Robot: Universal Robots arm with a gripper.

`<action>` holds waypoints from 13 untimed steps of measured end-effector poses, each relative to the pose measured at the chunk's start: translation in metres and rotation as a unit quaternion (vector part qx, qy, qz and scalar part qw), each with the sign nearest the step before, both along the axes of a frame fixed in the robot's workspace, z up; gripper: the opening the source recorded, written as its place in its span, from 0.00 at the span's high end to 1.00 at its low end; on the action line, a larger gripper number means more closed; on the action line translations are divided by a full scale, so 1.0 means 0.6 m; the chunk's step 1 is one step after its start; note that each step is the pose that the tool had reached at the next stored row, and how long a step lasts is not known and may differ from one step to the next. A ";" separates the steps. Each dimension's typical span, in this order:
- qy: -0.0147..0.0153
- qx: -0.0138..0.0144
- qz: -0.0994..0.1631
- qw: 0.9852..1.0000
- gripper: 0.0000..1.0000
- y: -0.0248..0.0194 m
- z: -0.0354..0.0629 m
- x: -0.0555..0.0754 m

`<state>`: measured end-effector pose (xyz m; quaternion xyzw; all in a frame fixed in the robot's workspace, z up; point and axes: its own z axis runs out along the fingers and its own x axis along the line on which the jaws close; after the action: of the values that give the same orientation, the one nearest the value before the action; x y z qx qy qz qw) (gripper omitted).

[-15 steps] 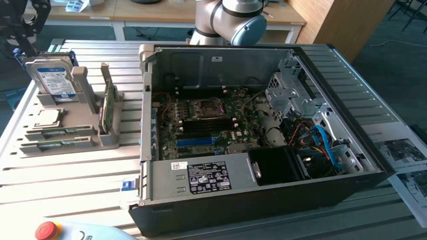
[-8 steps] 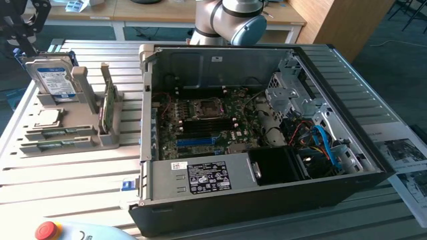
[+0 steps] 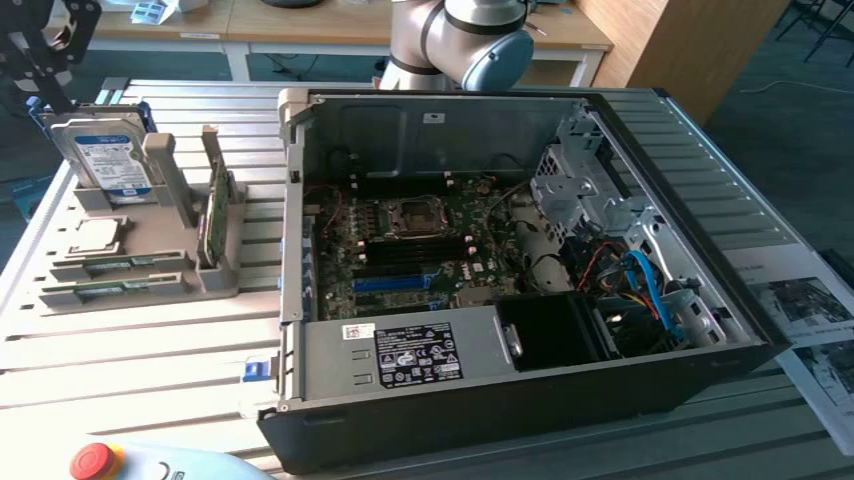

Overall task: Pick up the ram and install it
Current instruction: 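Pick up the ram and move it above insertion slot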

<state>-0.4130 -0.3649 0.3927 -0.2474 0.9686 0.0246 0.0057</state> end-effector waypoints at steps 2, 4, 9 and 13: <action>0.000 0.000 0.015 1.000 0.90 0.0000 0.000 0.000; 0.000 0.000 0.031 1.000 0.90 0.0000 0.000 0.000; 0.000 0.000 0.072 0.997 0.90 0.0000 0.000 0.000; 0.000 0.000 0.105 0.994 0.90 0.0000 0.000 0.000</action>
<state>-0.4130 -0.3649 0.3927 -0.3477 0.9373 0.0251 0.0031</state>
